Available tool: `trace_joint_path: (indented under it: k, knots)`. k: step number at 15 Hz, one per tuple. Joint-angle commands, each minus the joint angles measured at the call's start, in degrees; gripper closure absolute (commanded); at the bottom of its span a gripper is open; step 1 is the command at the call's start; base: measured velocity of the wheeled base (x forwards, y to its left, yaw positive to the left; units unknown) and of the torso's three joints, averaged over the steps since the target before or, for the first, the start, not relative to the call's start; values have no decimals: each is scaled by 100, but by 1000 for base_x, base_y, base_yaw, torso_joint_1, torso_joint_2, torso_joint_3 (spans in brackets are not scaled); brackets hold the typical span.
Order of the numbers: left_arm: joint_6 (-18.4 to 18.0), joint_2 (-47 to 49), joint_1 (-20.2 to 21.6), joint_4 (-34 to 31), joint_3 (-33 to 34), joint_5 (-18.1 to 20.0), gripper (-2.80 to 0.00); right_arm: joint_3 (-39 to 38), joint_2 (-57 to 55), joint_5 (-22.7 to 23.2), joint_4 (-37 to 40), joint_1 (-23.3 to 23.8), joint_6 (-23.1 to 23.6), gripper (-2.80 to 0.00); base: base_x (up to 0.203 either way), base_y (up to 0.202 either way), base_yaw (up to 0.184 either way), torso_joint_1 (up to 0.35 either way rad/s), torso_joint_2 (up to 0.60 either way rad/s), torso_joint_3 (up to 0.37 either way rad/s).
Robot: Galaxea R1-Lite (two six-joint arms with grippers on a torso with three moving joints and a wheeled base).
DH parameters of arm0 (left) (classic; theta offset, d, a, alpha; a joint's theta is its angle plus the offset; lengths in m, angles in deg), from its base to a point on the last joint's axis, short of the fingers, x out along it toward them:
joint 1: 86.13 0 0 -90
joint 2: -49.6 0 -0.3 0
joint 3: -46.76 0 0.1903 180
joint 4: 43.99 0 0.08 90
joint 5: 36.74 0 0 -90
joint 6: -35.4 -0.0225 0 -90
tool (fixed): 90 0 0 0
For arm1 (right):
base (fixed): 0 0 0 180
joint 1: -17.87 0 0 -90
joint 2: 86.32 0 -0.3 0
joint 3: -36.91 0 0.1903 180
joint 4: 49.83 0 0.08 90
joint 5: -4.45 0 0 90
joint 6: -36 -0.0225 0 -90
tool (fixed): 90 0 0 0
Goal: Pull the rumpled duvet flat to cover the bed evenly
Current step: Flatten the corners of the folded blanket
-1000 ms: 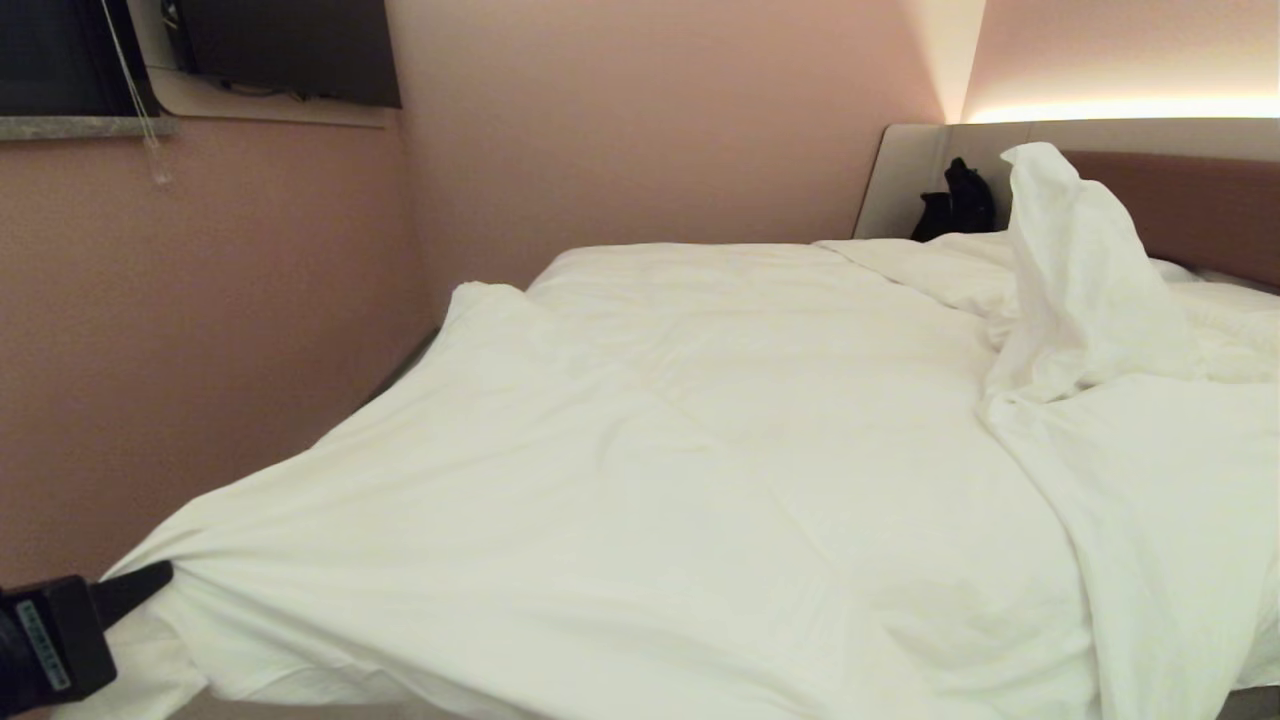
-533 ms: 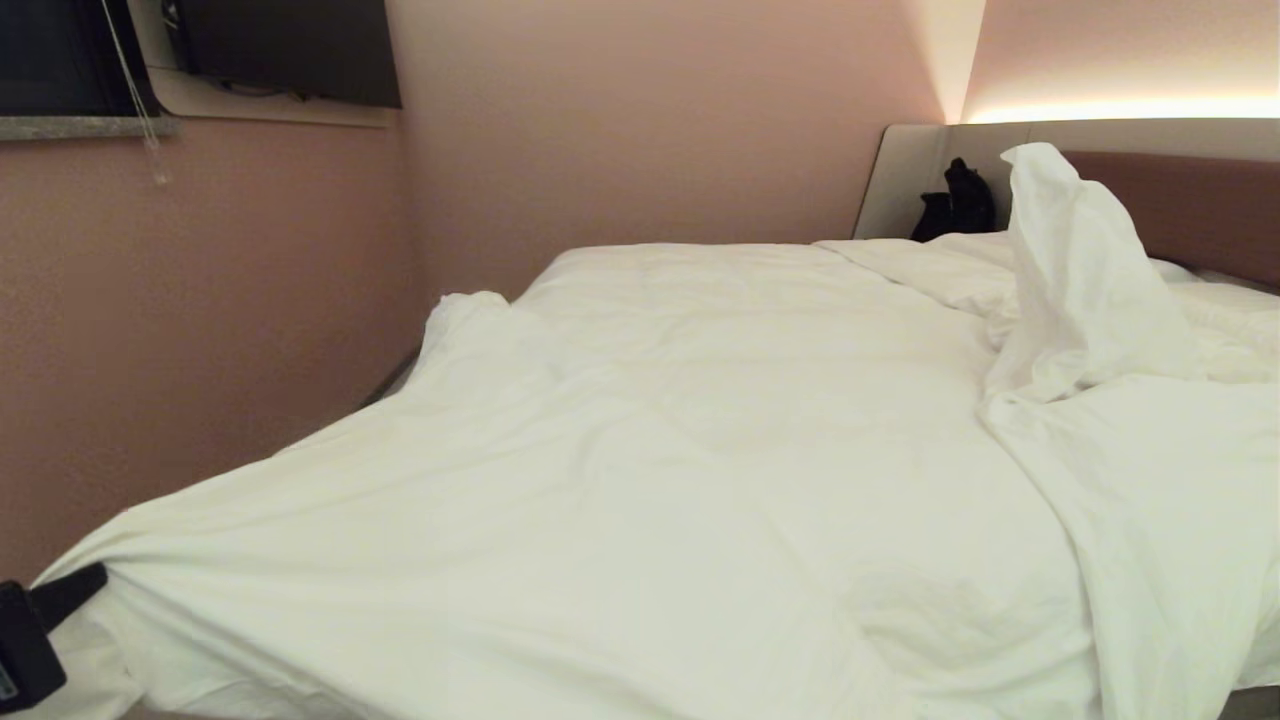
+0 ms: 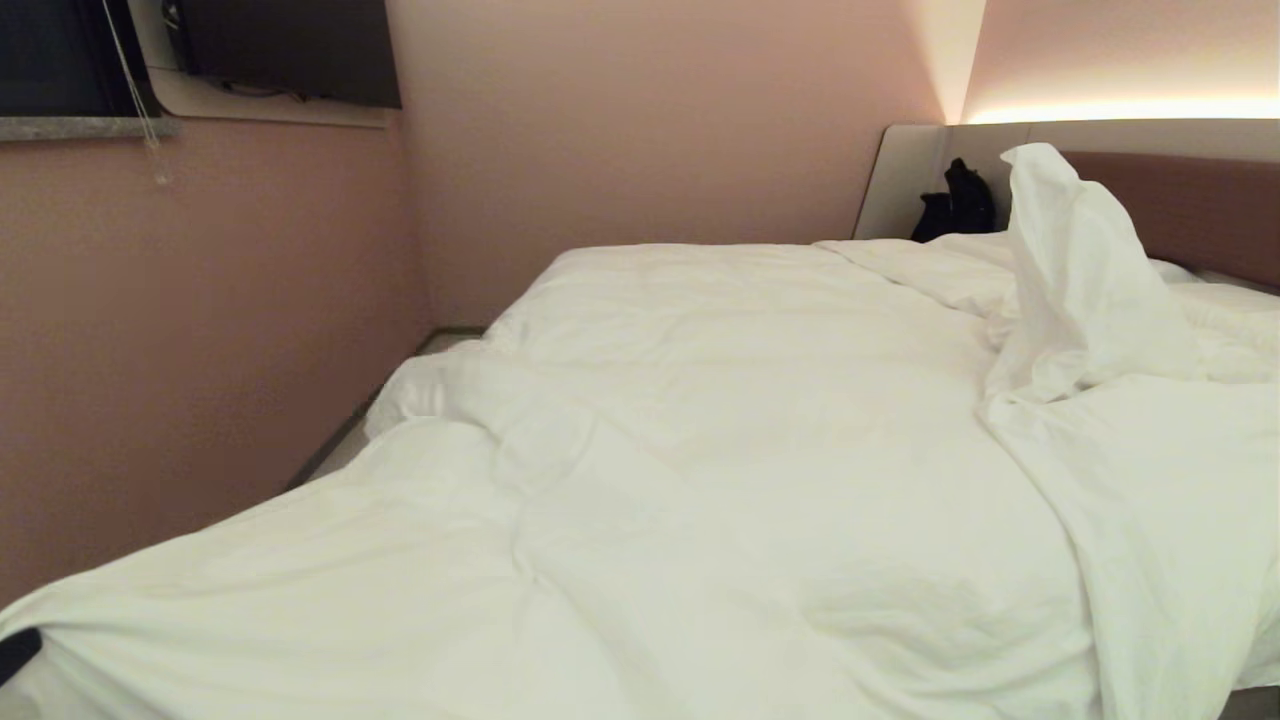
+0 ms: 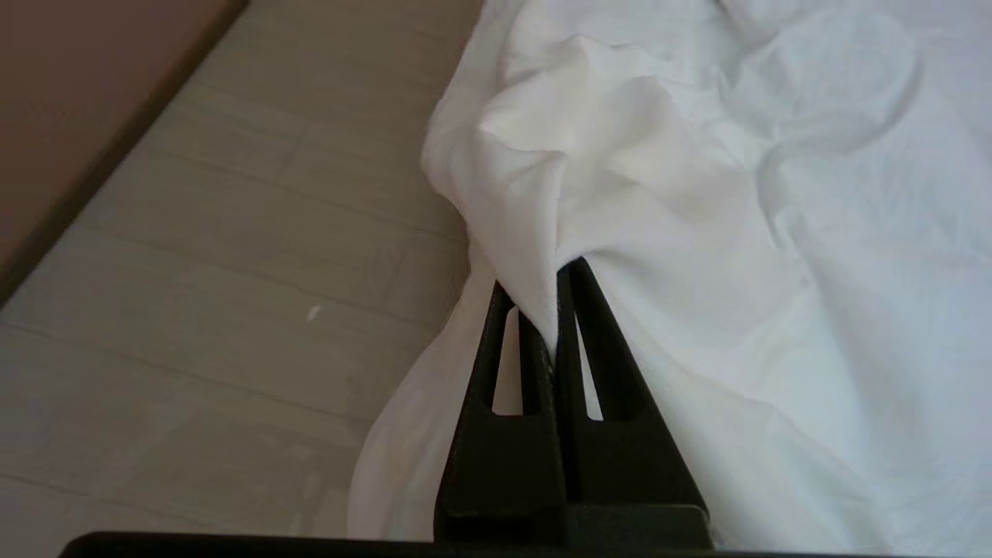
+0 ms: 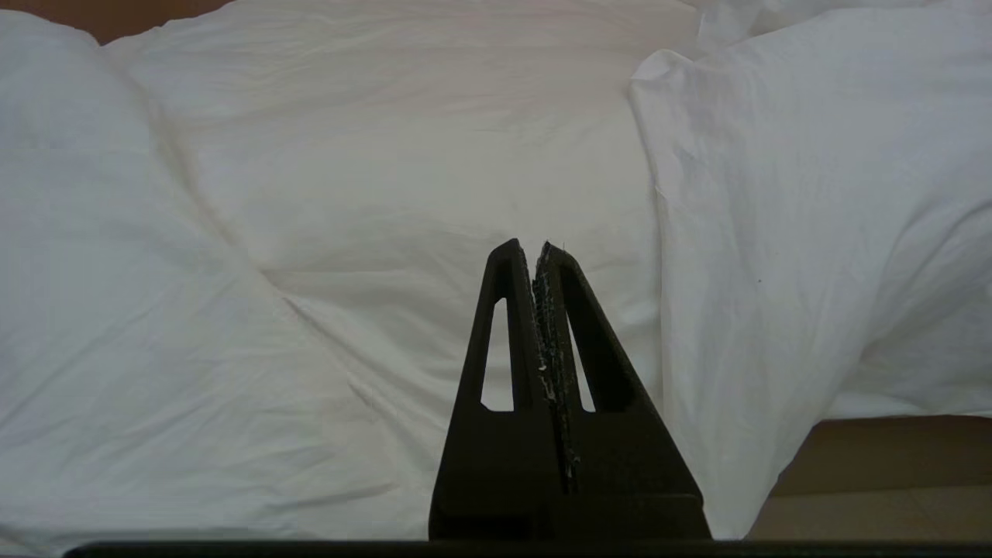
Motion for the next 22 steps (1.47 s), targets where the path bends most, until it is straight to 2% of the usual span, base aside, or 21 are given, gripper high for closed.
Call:
trace_joint_path:
  k: [1,8,15,18,20,22]
  knots:
    - [14,-157,2,-23,2,-119,0,0,3,0,-2,-2,2,0,0,0,0,0,0,0]
    - [22,-561,10,-231,-17,-707,0,0,3,0,-2,-2,2,0,0,0,0,0,0,0]
    - [13,-986,10,-549,-78,-944,0,0,3,0,-2,-2,2,0,0,0,0,0,0,0]
    - [4,-1213,10,-665,-78,-1246,0,0,3,0,5,-2,2,0,0,0,0,0,0,0]
    - [-9,-1430,10,-876,-126,-1306,0,0,3,0,-2,-2,2,0,0,0,0,0,0,0]
    - [-13,-1782,10,-1442,-299,-1320,0,0,3,0,-2,-2,2,0,0,0,0,0,0,0]
